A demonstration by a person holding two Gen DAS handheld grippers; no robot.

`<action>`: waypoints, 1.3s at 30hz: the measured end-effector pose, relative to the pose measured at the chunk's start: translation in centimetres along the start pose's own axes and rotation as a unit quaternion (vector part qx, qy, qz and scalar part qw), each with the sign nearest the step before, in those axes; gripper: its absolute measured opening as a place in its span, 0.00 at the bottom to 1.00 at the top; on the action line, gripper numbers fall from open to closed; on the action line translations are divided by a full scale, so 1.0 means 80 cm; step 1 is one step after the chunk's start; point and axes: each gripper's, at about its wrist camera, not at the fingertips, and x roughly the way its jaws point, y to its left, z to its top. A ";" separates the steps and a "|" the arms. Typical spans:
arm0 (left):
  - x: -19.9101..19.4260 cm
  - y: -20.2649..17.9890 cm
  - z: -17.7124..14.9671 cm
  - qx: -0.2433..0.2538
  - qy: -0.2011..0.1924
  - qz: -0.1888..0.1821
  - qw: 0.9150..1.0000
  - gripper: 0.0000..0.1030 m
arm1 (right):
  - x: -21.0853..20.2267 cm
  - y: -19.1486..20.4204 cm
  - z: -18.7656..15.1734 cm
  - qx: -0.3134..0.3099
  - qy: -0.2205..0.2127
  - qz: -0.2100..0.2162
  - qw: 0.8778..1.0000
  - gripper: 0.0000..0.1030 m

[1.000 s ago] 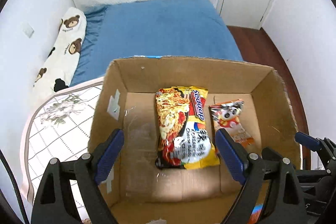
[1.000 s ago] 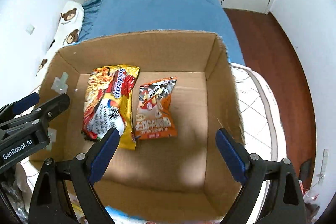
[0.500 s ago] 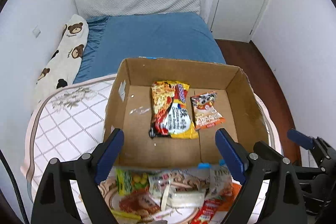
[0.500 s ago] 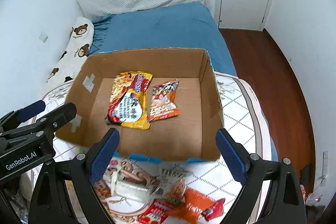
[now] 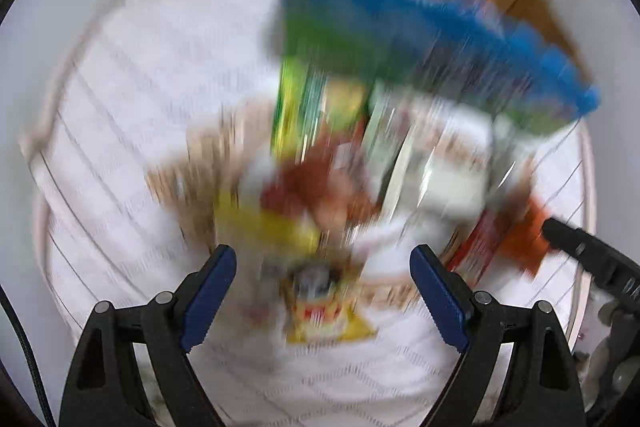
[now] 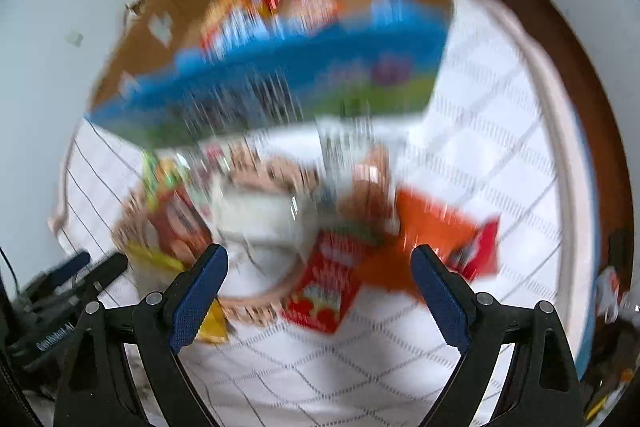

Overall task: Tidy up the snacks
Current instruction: 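Grasp the panda-print yellow packet with the left gripper while the right grasps the red sauce packet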

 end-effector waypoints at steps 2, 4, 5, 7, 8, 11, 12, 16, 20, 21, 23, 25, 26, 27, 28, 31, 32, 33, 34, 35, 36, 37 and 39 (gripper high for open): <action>0.036 0.007 -0.016 -0.010 0.039 0.002 0.999 0.86 | 0.026 -0.009 -0.009 0.015 0.022 0.002 1.000 0.89; 0.065 0.009 -0.025 -0.016 0.066 0.001 0.998 0.86 | 0.054 -0.016 -0.018 0.033 0.046 0.008 0.998 0.82; 0.075 0.010 -0.027 -0.019 0.073 0.002 0.997 0.86 | 0.067 -0.018 -0.020 0.042 0.058 0.011 0.997 0.78; 0.085 0.007 -0.027 -0.018 0.069 0.004 0.997 0.86 | 0.089 -0.018 -0.022 0.050 0.073 0.007 0.996 0.75; 0.087 0.006 -0.026 -0.018 0.068 0.006 0.997 0.86 | 0.102 -0.018 -0.023 0.055 0.080 0.001 0.995 0.75; 0.092 0.003 -0.023 -0.020 0.066 0.000 0.998 0.86 | 0.131 -0.018 -0.024 0.065 0.097 -0.015 0.993 0.69; 0.092 0.002 -0.023 -0.021 0.062 -0.003 0.998 0.85 | 0.137 -0.016 -0.025 0.064 0.095 -0.023 0.993 0.69; 0.090 0.000 -0.027 -0.014 0.056 0.005 0.998 0.73 | 0.136 0.004 -0.038 0.011 0.088 -0.048 0.995 0.58; 0.088 0.000 -0.030 -0.001 0.056 0.010 0.998 0.73 | 0.136 0.019 -0.069 -0.060 0.114 -0.063 0.990 0.55; 0.091 -0.005 -0.032 0.010 0.057 0.018 0.998 0.73 | 0.136 0.024 -0.081 -0.085 0.123 -0.073 0.986 0.55; 0.089 -0.015 -0.037 0.028 0.053 0.032 0.998 0.73 | 0.136 0.028 -0.098 -0.115 0.131 -0.085 0.981 0.55; 0.095 -0.027 -0.043 0.044 0.057 0.034 0.997 0.66 | 0.135 0.029 -0.113 -0.137 0.136 -0.096 0.977 0.55; 0.098 -0.033 -0.045 0.050 0.061 0.033 0.996 0.63 | 0.135 0.030 -0.117 -0.141 0.135 -0.098 0.976 0.55; 0.102 -0.038 -0.047 0.054 0.065 0.033 0.996 0.59 | 0.135 0.029 -0.119 -0.140 0.133 -0.098 0.976 0.55; 0.106 -0.044 -0.049 0.058 0.069 0.030 0.995 0.55 | 0.135 0.029 -0.121 -0.138 0.132 -0.097 0.977 0.55; 0.116 -0.057 -0.055 0.067 0.078 0.033 0.994 0.48 | 0.136 0.028 -0.124 -0.132 0.133 -0.096 0.978 0.55; 0.117 -0.059 -0.058 0.069 0.081 0.030 0.994 0.47 | 0.134 0.029 -0.126 -0.137 0.133 -0.096 0.977 0.55; 0.117 -0.061 -0.062 0.069 0.084 0.024 0.994 0.46 | 0.129 0.023 -0.129 -0.143 0.137 -0.095 0.976 0.54; 0.118 -0.063 -0.068 0.068 0.091 0.016 0.993 0.46 | 0.126 0.021 -0.131 -0.152 0.144 -0.097 0.973 0.54; 0.119 -0.067 -0.075 0.070 0.096 0.008 0.993 0.46 | 0.124 0.022 -0.129 -0.162 0.150 -0.100 0.970 0.54; 0.121 -0.070 -0.080 0.073 0.100 0.003 0.992 0.47 | 0.122 0.022 -0.122 -0.169 0.152 -0.103 0.968 0.54; 0.125 -0.072 -0.082 0.070 0.101 0.005 0.992 0.48 | 0.122 0.022 -0.126 -0.174 0.153 -0.106 0.967 0.54; 0.143 -0.069 -0.085 0.055 0.118 -0.004 0.991 0.49 | 0.124 0.018 -0.127 -0.171 0.151 -0.105 0.968 0.55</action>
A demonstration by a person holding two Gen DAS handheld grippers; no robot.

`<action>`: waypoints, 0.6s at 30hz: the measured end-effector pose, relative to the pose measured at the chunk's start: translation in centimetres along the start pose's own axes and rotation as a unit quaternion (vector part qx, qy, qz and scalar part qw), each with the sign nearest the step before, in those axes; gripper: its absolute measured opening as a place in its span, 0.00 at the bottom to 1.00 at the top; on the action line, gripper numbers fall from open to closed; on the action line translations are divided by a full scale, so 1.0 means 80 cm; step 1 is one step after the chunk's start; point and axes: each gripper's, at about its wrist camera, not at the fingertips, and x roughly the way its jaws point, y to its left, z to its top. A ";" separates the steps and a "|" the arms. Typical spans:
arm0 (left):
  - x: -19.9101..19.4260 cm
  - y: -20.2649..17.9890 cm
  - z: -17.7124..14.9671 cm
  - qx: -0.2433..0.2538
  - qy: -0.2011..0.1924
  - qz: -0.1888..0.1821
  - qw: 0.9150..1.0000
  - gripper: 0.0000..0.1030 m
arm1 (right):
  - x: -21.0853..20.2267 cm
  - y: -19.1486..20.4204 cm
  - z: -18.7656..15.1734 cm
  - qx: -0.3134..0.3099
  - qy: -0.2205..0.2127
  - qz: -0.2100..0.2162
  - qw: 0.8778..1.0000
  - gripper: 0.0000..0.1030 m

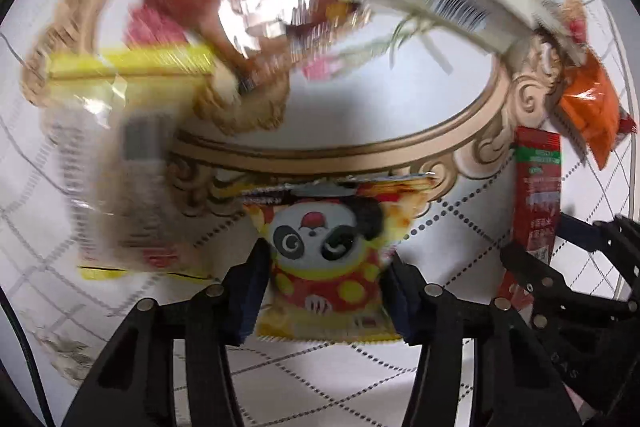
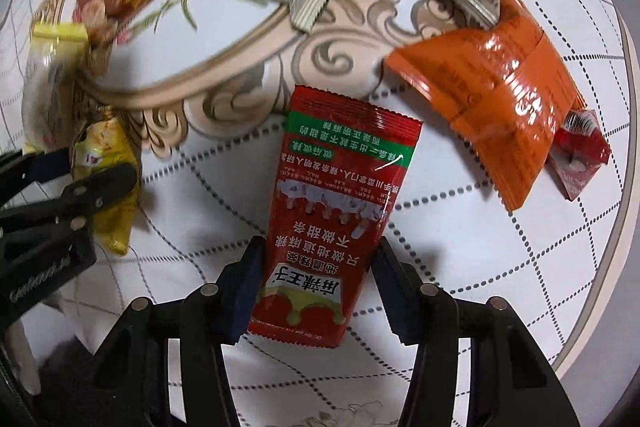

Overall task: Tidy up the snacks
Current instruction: 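Grasp the panda-print yellow packet with the left gripper while the right grasps the red sauce packet, then lower both packets into the box and open both grippers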

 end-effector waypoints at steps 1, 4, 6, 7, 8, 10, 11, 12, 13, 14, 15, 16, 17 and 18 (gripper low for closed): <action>0.008 0.003 0.000 -0.010 0.003 -0.004 1.000 0.49 | 0.001 -0.003 -0.001 0.009 -0.002 0.006 1.000 0.56; 0.016 0.005 0.001 -0.019 0.002 -0.010 1.000 0.49 | 0.005 -0.017 0.002 0.038 -0.004 0.020 0.999 0.58; 0.018 0.004 0.001 -0.018 0.002 -0.009 1.000 0.49 | 0.006 -0.025 0.000 0.050 -0.006 0.021 0.999 0.58; 0.019 0.004 0.000 -0.019 0.001 -0.009 1.000 0.49 | 0.009 -0.027 -0.001 0.054 -0.007 0.021 0.998 0.58; 0.018 0.003 -0.002 -0.021 -0.001 -0.011 1.000 0.49 | 0.010 -0.029 -0.003 0.059 -0.009 0.019 0.998 0.58; 0.007 0.010 -0.003 -0.028 -0.005 -0.013 1.000 0.47 | 0.013 -0.035 -0.006 0.069 -0.011 0.018 0.997 0.58; 0.003 0.011 -0.006 -0.028 -0.008 -0.009 1.000 0.45 | 0.012 -0.037 -0.009 0.073 -0.015 0.016 0.997 0.55; -0.003 0.016 -0.009 -0.024 -0.014 -0.008 1.000 0.43 | 0.009 -0.038 -0.012 0.074 -0.019 0.018 0.997 0.50; -0.010 0.017 -0.011 -0.019 -0.019 -0.006 1.000 0.42 | 0.009 -0.039 -0.017 0.075 -0.023 0.024 0.997 0.49; -0.019 0.016 -0.014 -0.015 -0.026 -0.005 1.000 0.41 | 0.007 -0.043 -0.023 0.076 -0.024 0.030 0.996 0.47; -0.028 0.014 -0.017 -0.012 -0.032 -0.008 0.999 0.41 | 0.001 -0.045 -0.027 0.076 -0.025 0.034 0.996 0.47; -0.039 0.011 -0.019 -0.007 -0.040 -0.011 0.999 0.41 | -0.010 -0.050 -0.030 0.074 -0.029 0.040 0.996 0.47; -0.049 0.010 -0.020 -0.004 -0.047 -0.013 0.999 0.41 | -0.022 -0.054 -0.033 0.072 -0.036 0.045 0.996 0.47; -0.061 0.008 -0.019 0.001 -0.055 -0.017 0.998 0.41 | -0.031 -0.055 -0.033 0.068 -0.042 0.048 0.996 0.47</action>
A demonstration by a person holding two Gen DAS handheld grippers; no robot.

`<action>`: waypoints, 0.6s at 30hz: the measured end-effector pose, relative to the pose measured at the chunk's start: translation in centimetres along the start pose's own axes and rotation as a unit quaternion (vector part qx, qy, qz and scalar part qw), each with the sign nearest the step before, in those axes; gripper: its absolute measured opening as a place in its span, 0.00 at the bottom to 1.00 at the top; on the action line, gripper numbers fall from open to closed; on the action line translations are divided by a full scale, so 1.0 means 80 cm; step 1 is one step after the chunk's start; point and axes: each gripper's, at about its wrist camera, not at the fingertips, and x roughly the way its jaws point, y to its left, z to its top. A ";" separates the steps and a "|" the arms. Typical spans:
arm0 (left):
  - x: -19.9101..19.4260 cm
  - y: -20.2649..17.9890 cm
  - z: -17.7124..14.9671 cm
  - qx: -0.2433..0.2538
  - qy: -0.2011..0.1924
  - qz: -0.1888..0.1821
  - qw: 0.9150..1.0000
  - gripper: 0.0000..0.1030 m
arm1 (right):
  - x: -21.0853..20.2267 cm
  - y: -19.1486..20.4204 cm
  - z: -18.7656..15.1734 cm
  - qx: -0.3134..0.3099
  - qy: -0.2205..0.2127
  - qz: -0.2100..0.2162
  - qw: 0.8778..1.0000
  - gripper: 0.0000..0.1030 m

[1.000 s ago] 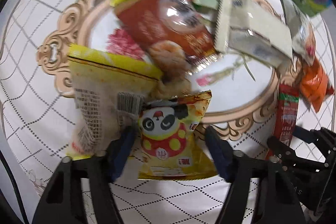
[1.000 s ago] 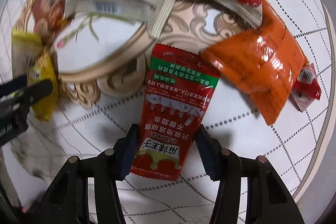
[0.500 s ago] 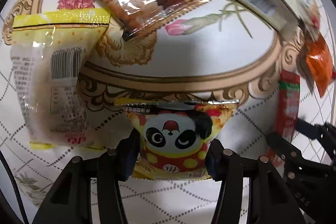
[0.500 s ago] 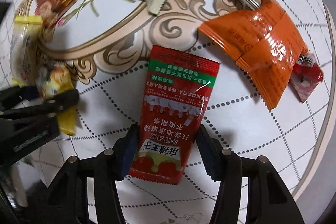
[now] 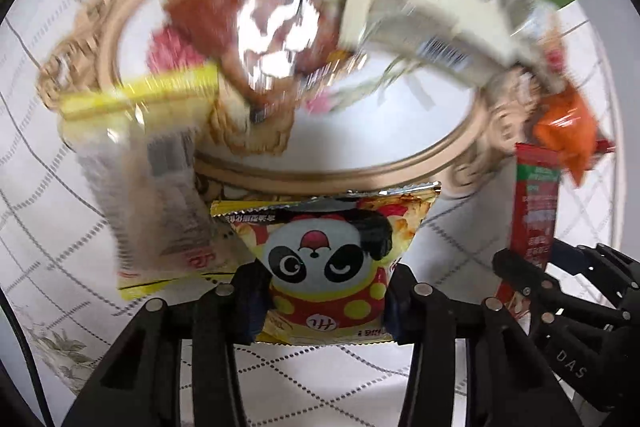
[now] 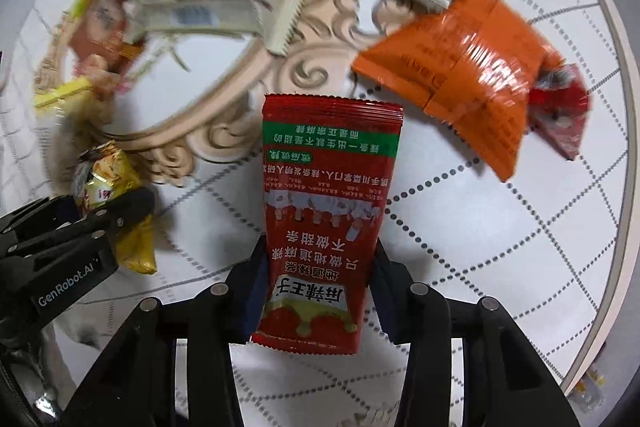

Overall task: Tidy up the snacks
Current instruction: 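Lower both packets into the box and open both grippers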

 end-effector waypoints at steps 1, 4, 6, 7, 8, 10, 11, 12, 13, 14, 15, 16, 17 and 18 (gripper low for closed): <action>-0.014 -0.001 0.001 0.003 -0.009 -0.005 1.000 0.41 | -0.012 -0.003 0.000 -0.002 -0.008 0.007 1.000 0.47; -0.063 -0.009 0.013 0.010 -0.041 -0.027 0.999 0.41 | -0.058 -0.010 0.003 -0.001 -0.032 0.032 0.999 0.46; -0.100 -0.015 0.024 0.016 -0.066 -0.044 0.997 0.41 | -0.091 -0.014 0.009 0.000 -0.052 0.048 0.997 0.46; -0.121 -0.019 0.033 0.020 -0.079 -0.051 0.995 0.41 | -0.113 -0.018 0.016 0.000 -0.067 0.055 0.996 0.46; -0.141 -0.020 0.045 0.022 -0.095 -0.057 0.994 0.41 | -0.135 -0.021 0.025 0.000 -0.083 0.061 0.995 0.46; -0.173 -0.024 0.067 0.029 -0.119 -0.067 0.990 0.41 | -0.180 -0.021 0.046 0.002 -0.111 0.070 0.991 0.46; -0.184 -0.025 0.083 0.033 -0.129 -0.068 0.989 0.41 | -0.203 -0.018 0.065 0.003 -0.125 0.072 0.990 0.46; -0.199 -0.029 0.099 0.034 -0.140 -0.068 0.987 0.41 | -0.224 -0.024 0.084 0.004 -0.144 0.069 0.987 0.46; -0.208 -0.035 0.126 0.036 -0.149 -0.067 0.986 0.41 | -0.234 -0.019 0.098 0.003 -0.157 0.062 0.986 0.46; -0.218 -0.037 0.141 0.039 -0.156 -0.063 0.985 0.41 | -0.248 -0.021 0.119 0.003 -0.172 0.049 0.984 0.46; -0.227 -0.039 0.163 0.043 -0.163 -0.054 0.984 0.41 | -0.250 -0.011 0.155 0.005 -0.184 0.040 0.982 0.46; -0.232 -0.037 0.179 0.045 -0.165 -0.048 0.984 0.41 | -0.258 -0.015 0.179 0.004 -0.191 0.028 0.981 0.46; -0.236 -0.036 0.198 0.047 -0.170 -0.040 0.984 0.41 | -0.265 -0.019 0.200 0.006 -0.197 0.016 0.980 0.46; -0.236 -0.037 0.220 0.046 -0.173 -0.028 0.983 0.41 | -0.270 -0.021 0.219 0.006 -0.201 0.003 0.979 0.46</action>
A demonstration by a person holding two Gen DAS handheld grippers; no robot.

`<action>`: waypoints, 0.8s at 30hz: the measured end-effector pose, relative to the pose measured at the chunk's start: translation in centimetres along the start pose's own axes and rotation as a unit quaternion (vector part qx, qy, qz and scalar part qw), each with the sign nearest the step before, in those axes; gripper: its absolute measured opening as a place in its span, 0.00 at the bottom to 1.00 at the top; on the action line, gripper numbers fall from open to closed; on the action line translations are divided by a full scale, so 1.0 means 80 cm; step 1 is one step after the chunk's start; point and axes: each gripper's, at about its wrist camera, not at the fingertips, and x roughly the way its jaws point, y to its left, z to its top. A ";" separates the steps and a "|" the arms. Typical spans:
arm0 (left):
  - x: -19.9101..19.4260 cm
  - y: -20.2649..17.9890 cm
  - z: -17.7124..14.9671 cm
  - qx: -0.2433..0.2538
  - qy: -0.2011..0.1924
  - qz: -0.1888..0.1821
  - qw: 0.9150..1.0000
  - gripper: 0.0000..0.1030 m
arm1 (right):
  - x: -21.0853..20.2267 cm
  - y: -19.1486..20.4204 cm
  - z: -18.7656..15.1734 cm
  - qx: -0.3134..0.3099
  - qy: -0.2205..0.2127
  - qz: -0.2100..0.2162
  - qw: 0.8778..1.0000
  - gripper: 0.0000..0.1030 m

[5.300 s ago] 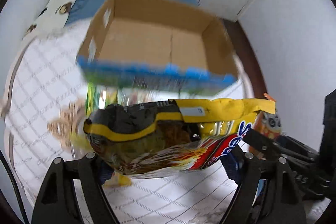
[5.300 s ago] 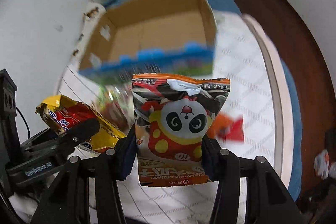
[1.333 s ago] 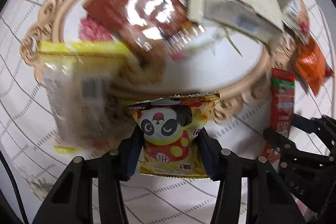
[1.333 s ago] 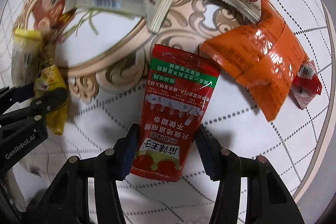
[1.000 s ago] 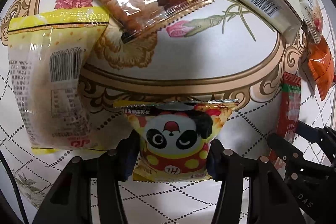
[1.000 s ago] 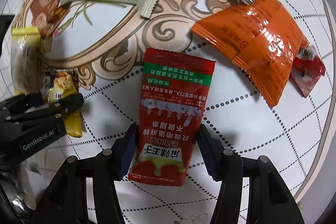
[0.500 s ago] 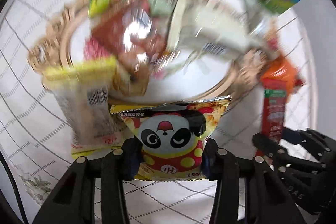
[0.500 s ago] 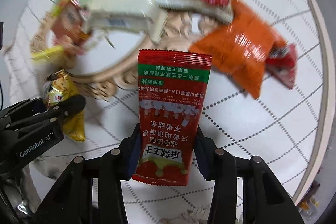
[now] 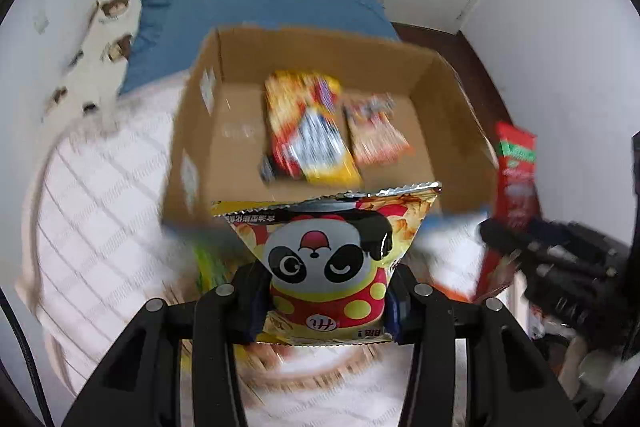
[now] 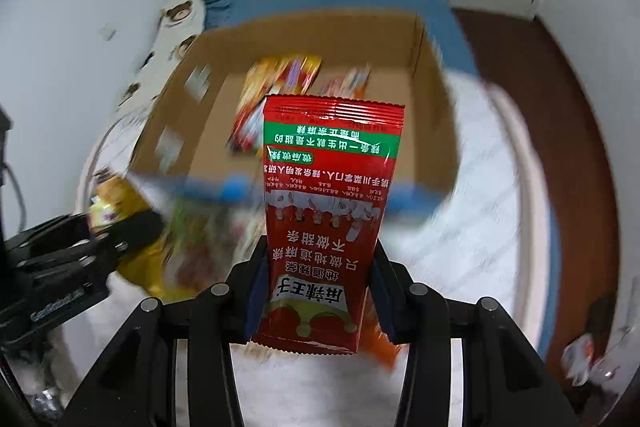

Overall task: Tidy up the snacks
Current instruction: 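Lower both packets into the box and open both grippers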

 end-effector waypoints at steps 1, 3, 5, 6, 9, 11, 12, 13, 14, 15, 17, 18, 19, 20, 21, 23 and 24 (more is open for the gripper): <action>0.009 0.002 0.020 0.003 0.003 0.009 1.000 0.41 | 0.004 0.005 0.021 -0.003 0.002 -0.010 1.000 0.46; 0.028 0.017 0.054 0.001 0.015 0.022 1.000 0.41 | 0.024 0.007 0.064 -0.006 0.009 -0.030 0.999 0.46; 0.058 0.029 0.087 0.003 0.034 0.034 0.999 0.41 | 0.056 0.003 0.106 -0.012 0.018 -0.047 0.999 0.46; 0.074 0.036 0.102 0.000 0.042 0.042 0.998 0.41 | 0.065 -0.002 0.122 -0.015 0.024 -0.052 0.998 0.46; 0.120 0.049 0.125 -0.005 0.063 0.058 0.996 0.41 | 0.102 -0.015 0.160 -0.010 0.043 -0.063 0.997 0.46; 0.146 0.059 0.138 -0.011 0.078 0.067 0.995 0.41 | 0.122 -0.021 0.169 -0.009 0.054 -0.069 0.996 0.46; 0.158 0.063 0.143 -0.015 0.083 0.071 0.994 0.41 | 0.133 -0.021 0.175 -0.008 0.061 -0.070 0.996 0.46; 0.168 0.067 0.148 -0.017 0.088 0.074 0.993 0.42 | 0.142 -0.026 0.174 -0.006 0.066 -0.071 0.995 0.46; 0.176 0.070 0.154 -0.018 0.092 0.074 0.993 0.42 | 0.151 -0.027 0.173 -0.007 0.071 -0.073 0.995 0.46; 0.183 0.073 0.158 -0.019 0.097 0.074 0.992 0.43 | 0.163 -0.028 0.176 -0.006 0.075 -0.076 0.994 0.46; 0.195 0.077 0.163 -0.020 0.107 0.076 0.991 0.43 | 0.181 -0.033 0.175 0.001 0.087 -0.072 0.994 0.48; 0.201 0.079 0.165 -0.022 0.112 0.076 0.991 0.44 | 0.187 -0.035 0.177 0.003 0.094 -0.071 0.993 0.55; 0.206 0.081 0.165 -0.023 0.118 0.078 0.990 0.50 | 0.195 -0.035 0.176 0.005 0.099 -0.069 0.993 0.61; 0.210 0.081 0.167 -0.024 0.121 0.076 0.989 0.56 | 0.201 -0.035 0.176 0.007 0.102 -0.069 0.992 0.76; 0.213 0.083 0.168 -0.025 0.122 0.071 0.990 0.71 | 0.205 -0.034 0.175 0.007 0.104 -0.067 0.992 0.82; 0.216 0.083 0.168 -0.021 0.117 0.073 0.990 0.87 | 0.209 -0.031 0.174 0.009 0.109 -0.062 0.992 0.86; 0.216 0.082 0.166 -0.017 0.114 0.074 0.991 0.87 | 0.210 -0.030 0.173 0.010 0.108 -0.062 0.992 0.89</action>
